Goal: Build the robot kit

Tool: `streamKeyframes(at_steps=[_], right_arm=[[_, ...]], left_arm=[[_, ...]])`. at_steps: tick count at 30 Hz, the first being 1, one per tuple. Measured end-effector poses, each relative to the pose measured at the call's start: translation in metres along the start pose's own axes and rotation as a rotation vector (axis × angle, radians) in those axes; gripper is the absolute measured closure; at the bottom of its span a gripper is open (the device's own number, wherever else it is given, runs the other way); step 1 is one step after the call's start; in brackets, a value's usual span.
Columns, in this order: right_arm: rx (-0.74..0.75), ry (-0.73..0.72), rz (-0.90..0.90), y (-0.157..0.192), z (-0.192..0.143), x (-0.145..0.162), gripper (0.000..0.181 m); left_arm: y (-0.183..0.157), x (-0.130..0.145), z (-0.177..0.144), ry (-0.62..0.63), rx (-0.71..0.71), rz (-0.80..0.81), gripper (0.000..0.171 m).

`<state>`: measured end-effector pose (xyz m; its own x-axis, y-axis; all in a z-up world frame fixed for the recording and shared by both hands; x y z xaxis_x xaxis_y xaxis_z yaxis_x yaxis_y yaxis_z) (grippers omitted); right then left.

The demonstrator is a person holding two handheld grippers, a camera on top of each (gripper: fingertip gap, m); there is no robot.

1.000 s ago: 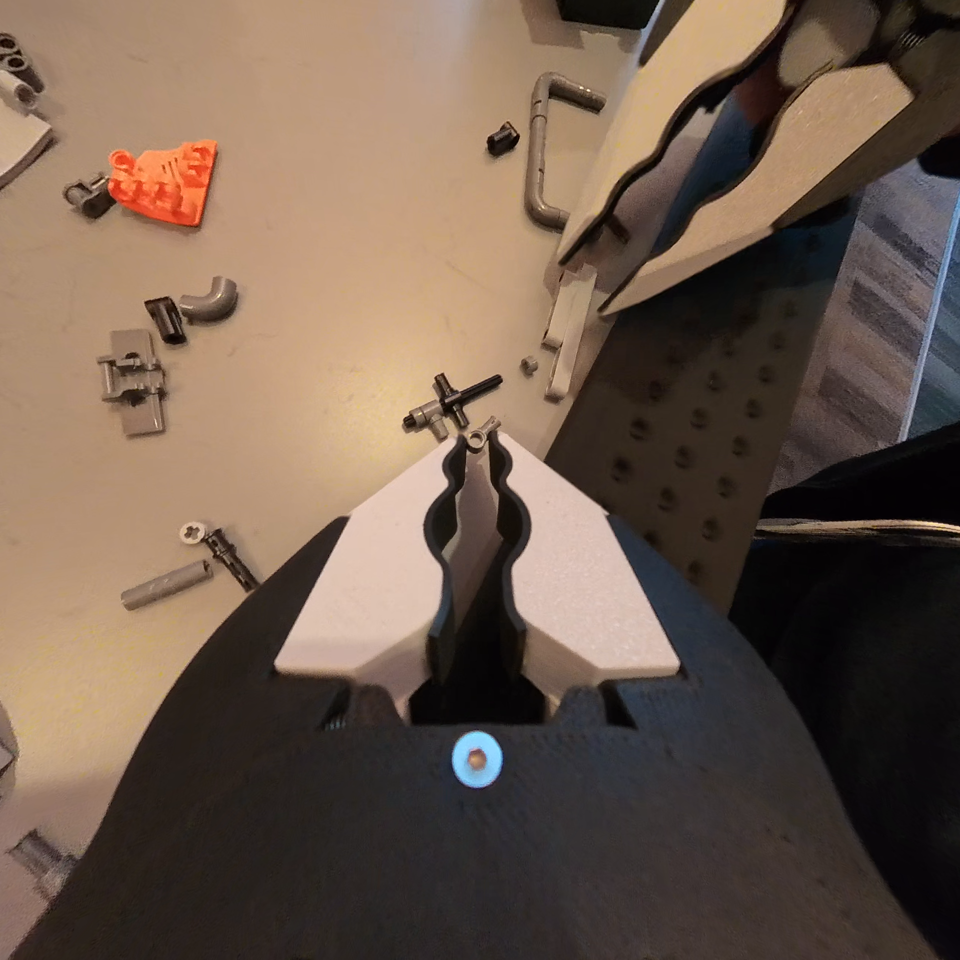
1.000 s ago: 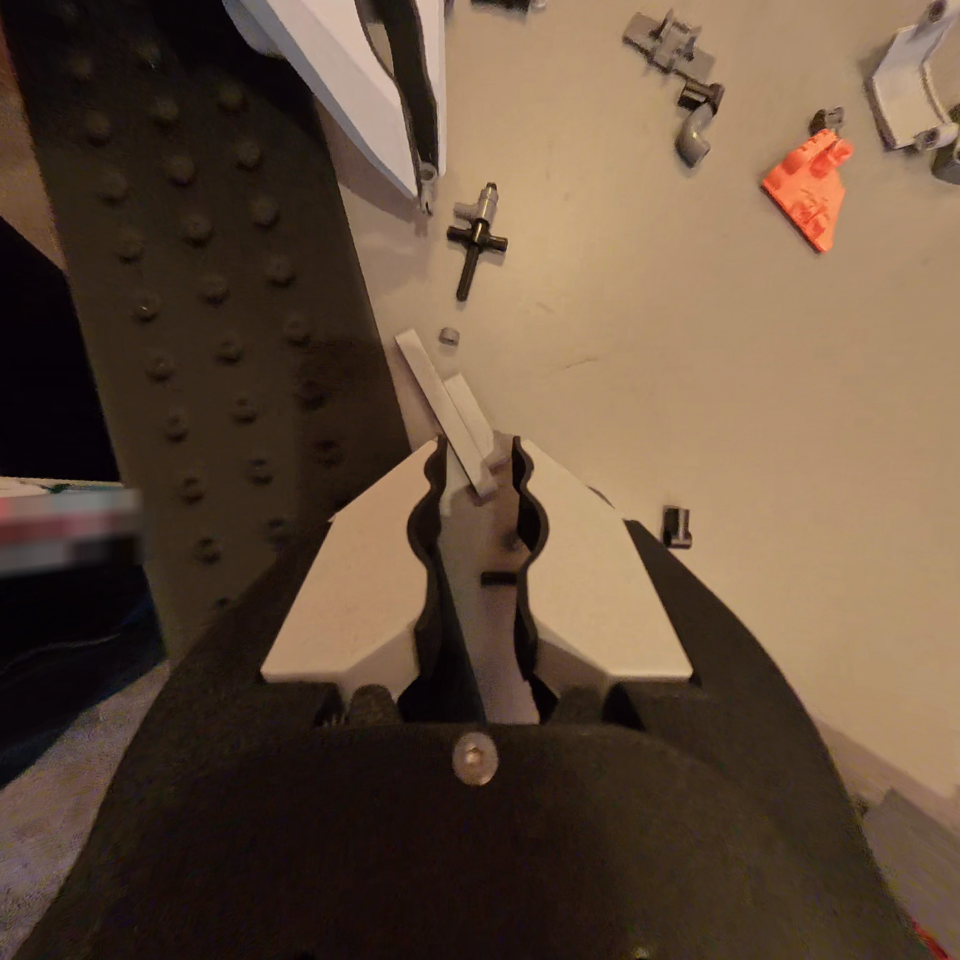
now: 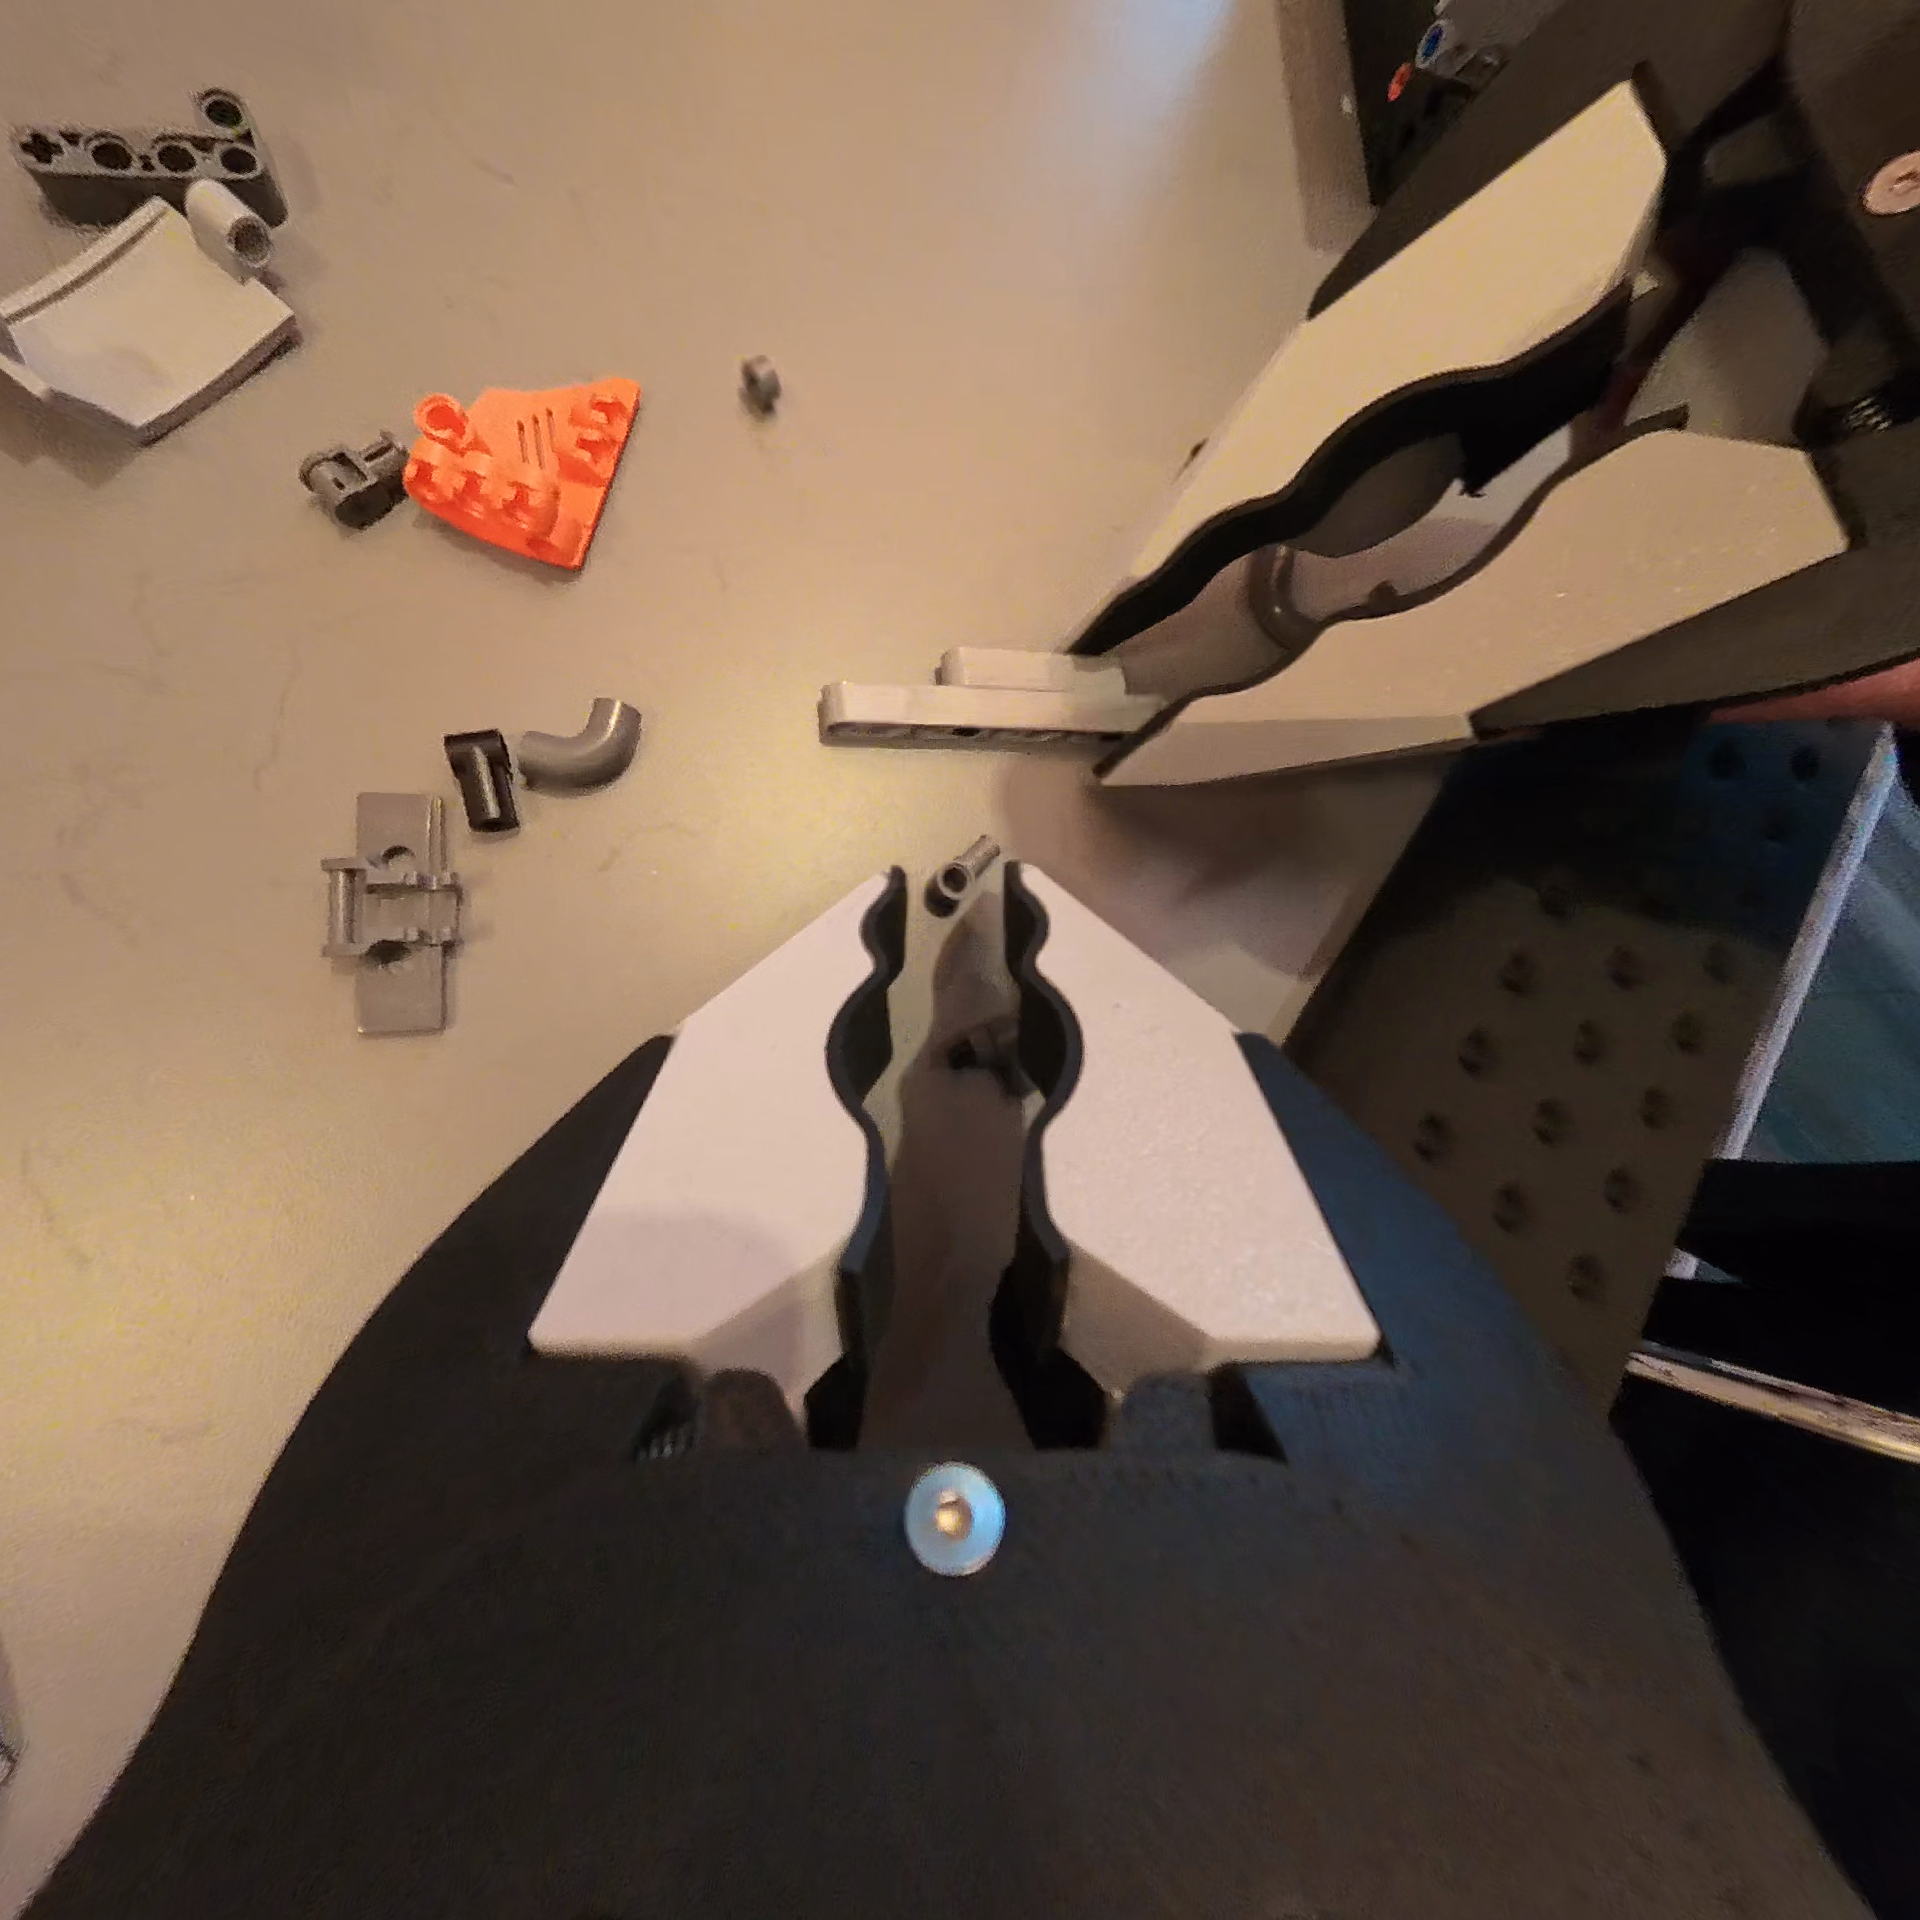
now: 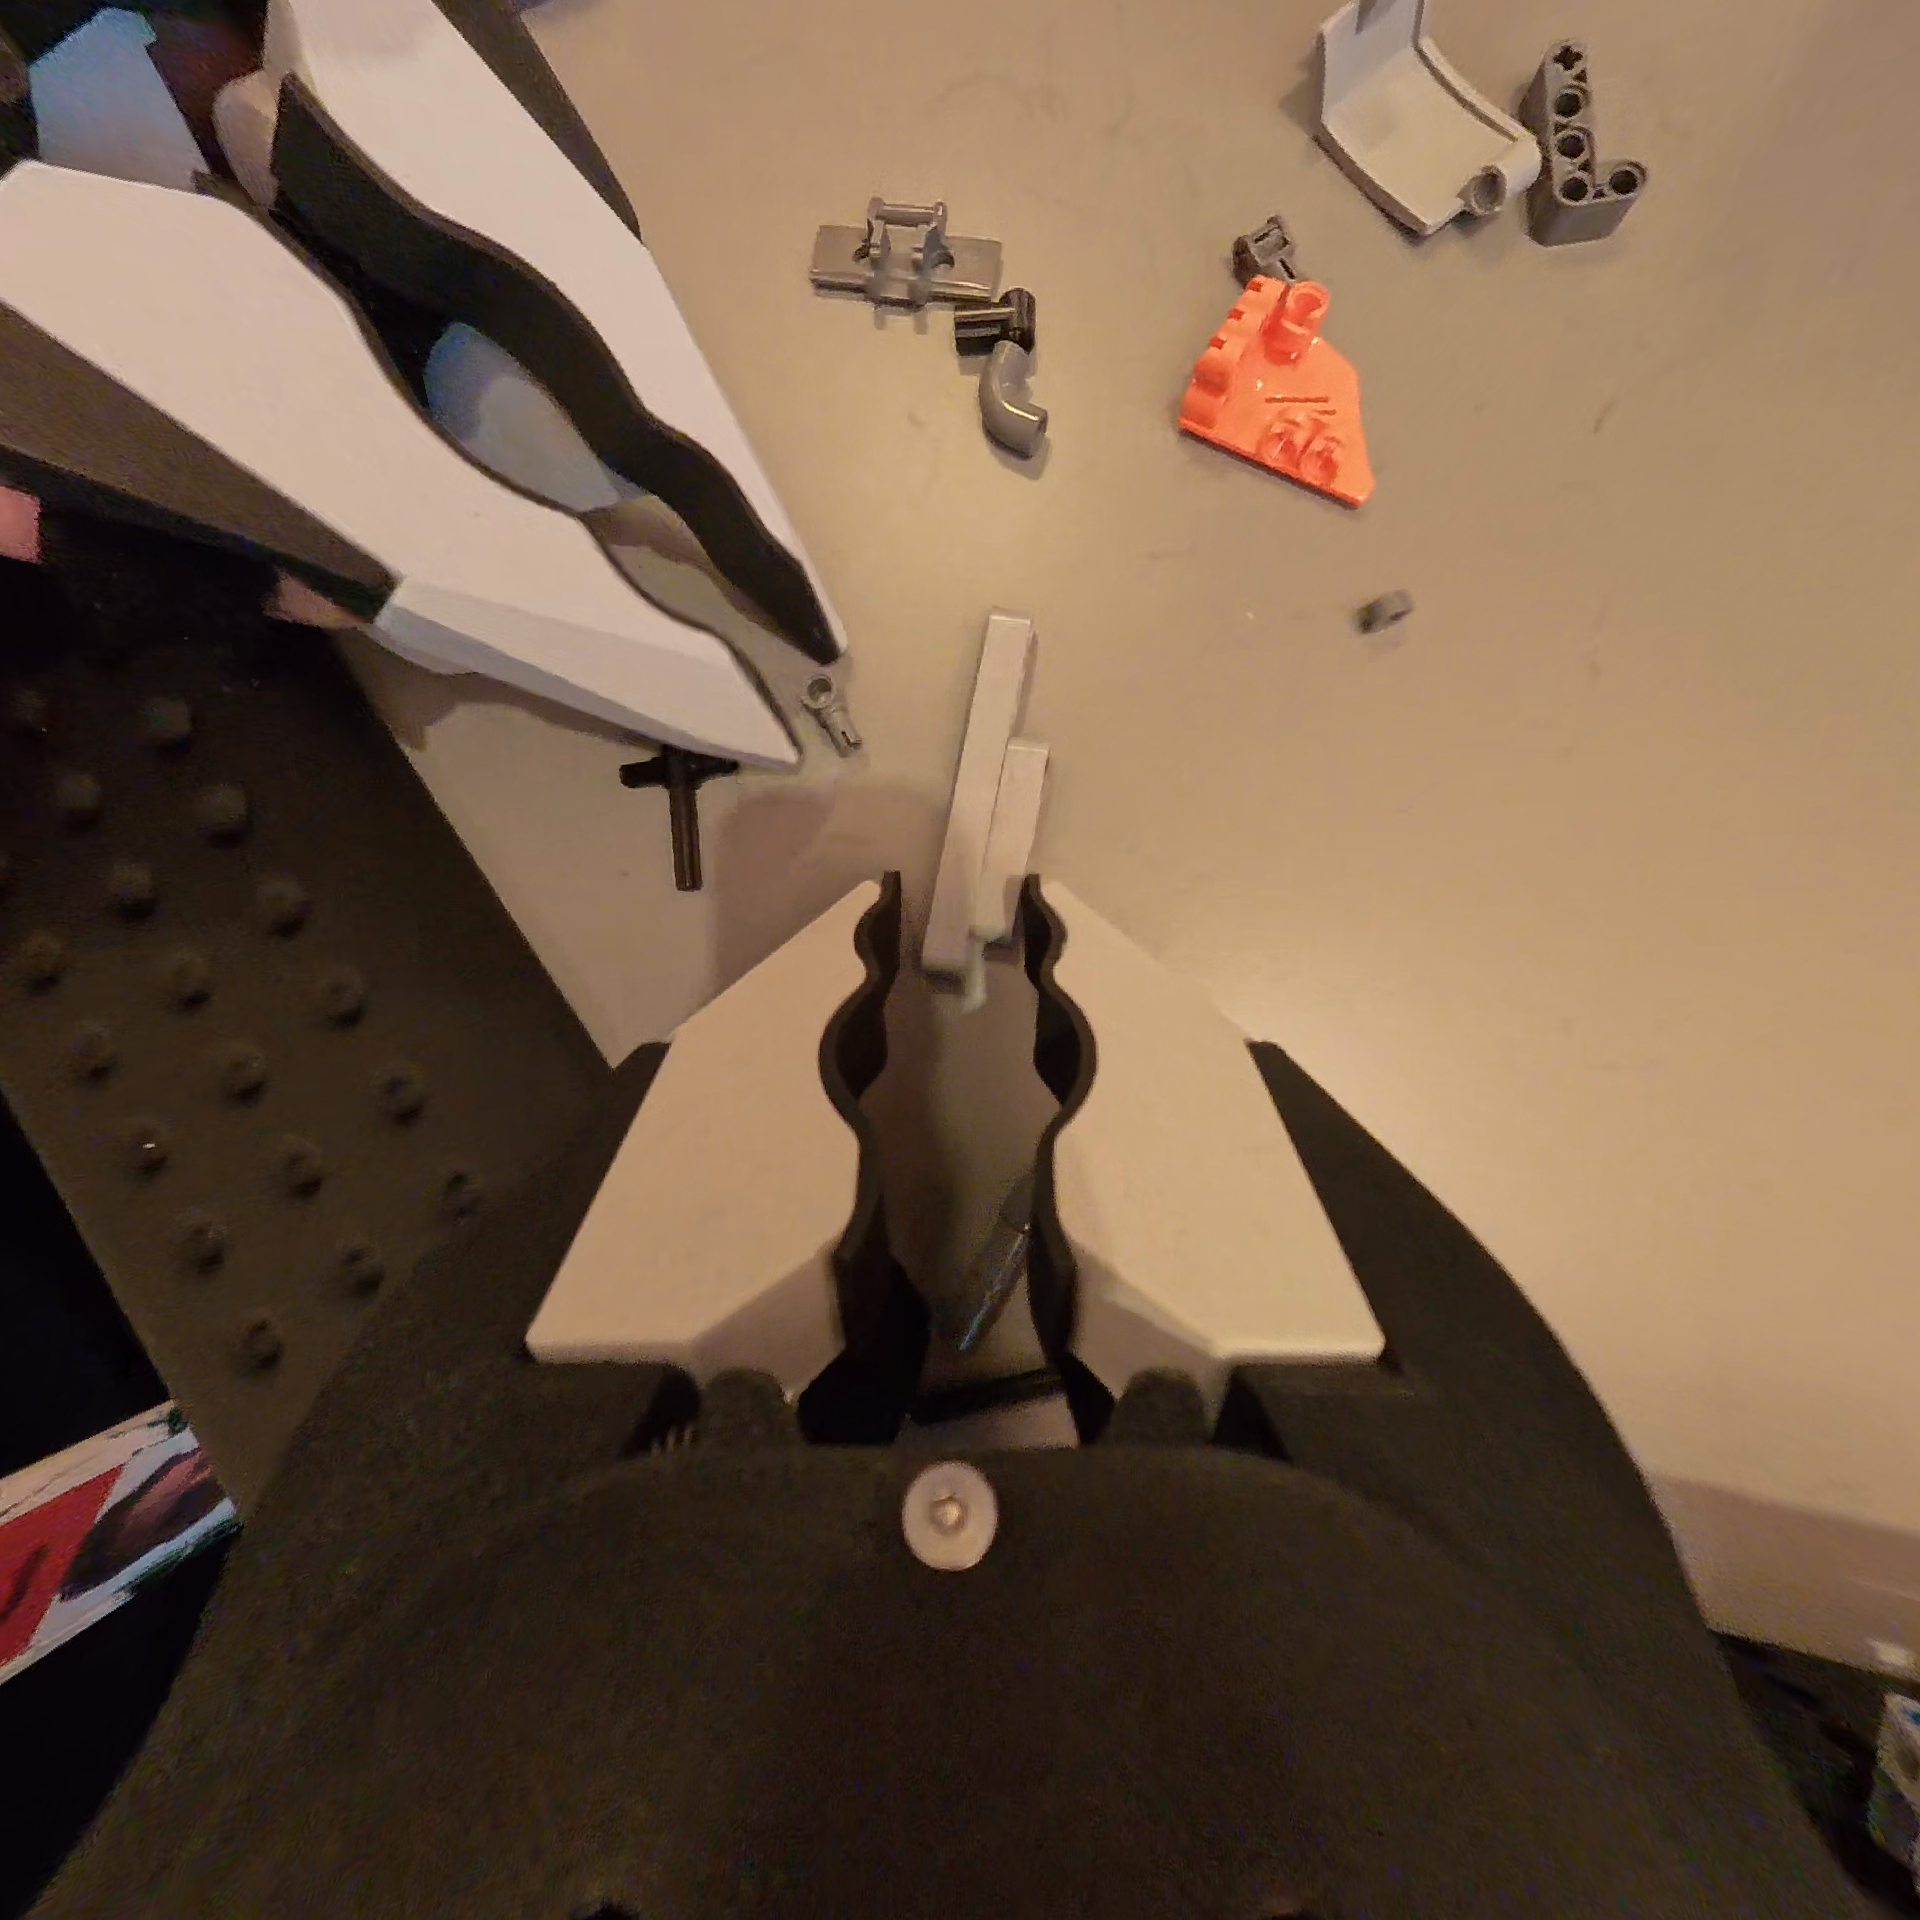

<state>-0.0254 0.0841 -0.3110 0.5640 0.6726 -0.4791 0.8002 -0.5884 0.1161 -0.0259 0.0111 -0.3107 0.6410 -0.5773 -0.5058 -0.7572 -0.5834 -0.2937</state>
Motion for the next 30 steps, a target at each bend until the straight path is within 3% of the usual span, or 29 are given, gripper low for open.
streamKeyframes(at_steps=[4,8,13,16,20,26,30], right_arm=[[-0.011,-0.017,0.003,-0.002,-0.001,0.000,0.167],[-0.028,-0.018,0.003,-0.003,0.000,0.000,0.167],[-0.036,-0.019,0.004,-0.004,0.001,-0.002,0.167],[-0.045,-0.024,0.010,-0.004,0.001,-0.002,0.167],[-0.060,-0.041,0.021,-0.004,0.001,-0.001,0.167],[-0.058,-0.046,0.017,-0.005,0.001,-0.002,0.167],[-0.062,-0.054,0.021,-0.005,0.001,-0.002,0.167]], left_arm=[[0.000,0.003,-0.007,-0.012,0.037,0.037,0.149],[-0.001,0.000,-0.008,-0.035,0.062,0.100,0.166],[-0.001,-0.002,0.001,-0.015,0.060,0.105,0.171],[-0.003,0.000,0.004,-0.001,0.079,0.074,0.171],[-0.010,-0.008,-0.004,-0.066,0.094,0.151,0.162],[-0.006,-0.001,0.006,-0.002,0.042,0.225,0.171],[-0.007,0.000,0.002,-0.036,0.043,0.215,0.171]])
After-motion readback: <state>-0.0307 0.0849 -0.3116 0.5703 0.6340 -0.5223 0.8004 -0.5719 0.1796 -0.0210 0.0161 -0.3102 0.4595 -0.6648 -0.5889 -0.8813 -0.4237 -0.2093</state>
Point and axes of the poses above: each gripper's, where its closed fingertips meet, z out along the fingers, x out of its underside, y = z × x across the jaws, the point moved 3 cm from there along -z, back along the fingers, and after that the axes turned 8 degrees about y, right-handed, at the moved point
